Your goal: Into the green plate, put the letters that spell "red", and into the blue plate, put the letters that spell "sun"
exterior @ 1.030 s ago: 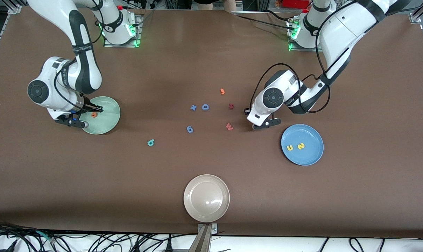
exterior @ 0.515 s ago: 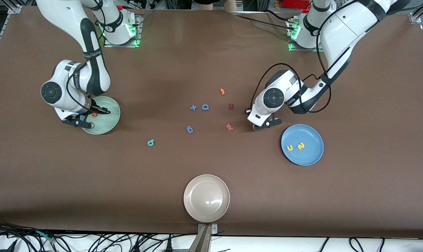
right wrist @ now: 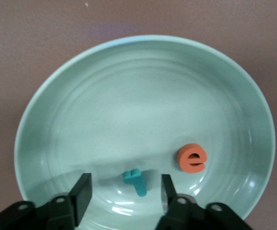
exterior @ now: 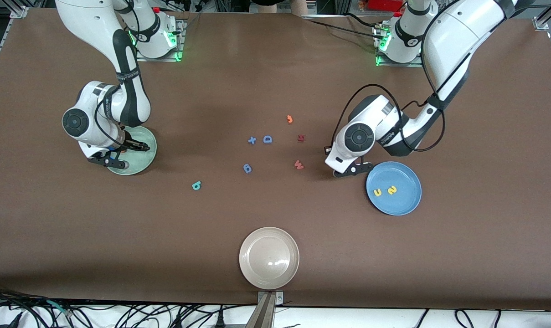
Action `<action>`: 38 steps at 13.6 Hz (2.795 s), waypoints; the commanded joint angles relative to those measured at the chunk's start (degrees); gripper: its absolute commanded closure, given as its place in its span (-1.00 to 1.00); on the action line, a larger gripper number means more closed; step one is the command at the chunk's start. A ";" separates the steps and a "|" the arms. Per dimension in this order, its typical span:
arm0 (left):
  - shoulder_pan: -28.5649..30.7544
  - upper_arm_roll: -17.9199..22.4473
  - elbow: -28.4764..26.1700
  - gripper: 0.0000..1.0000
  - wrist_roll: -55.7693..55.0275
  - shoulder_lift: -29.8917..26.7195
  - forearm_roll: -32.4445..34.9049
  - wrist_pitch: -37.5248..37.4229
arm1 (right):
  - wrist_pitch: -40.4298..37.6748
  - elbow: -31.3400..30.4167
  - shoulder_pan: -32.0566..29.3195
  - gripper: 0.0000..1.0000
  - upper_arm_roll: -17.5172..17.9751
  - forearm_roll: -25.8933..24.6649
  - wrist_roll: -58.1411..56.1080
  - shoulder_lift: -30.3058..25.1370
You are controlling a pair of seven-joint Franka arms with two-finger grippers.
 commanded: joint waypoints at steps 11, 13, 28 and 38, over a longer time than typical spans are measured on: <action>5.46 9.78 10.63 0.69 38.50 4.09 0.85 -4.16 | -14.81 22.53 1.02 -0.97 0.61 1.14 8.14 1.04; 4.67 9.78 10.19 0.62 37.97 4.70 0.58 -4.07 | -14.82 25.96 0.94 -0.97 3.33 1.22 14.12 3.50; 5.11 2.50 12.81 -1.00 38.15 -7.32 0.58 -12.57 | -1.74 31.43 0.94 -0.97 12.48 9.22 25.66 18.01; 9.32 -0.33 31.72 -1.00 38.41 -14.89 -1.17 -29.56 | -0.84 30.90 0.94 1.00 13.89 10.72 25.49 18.98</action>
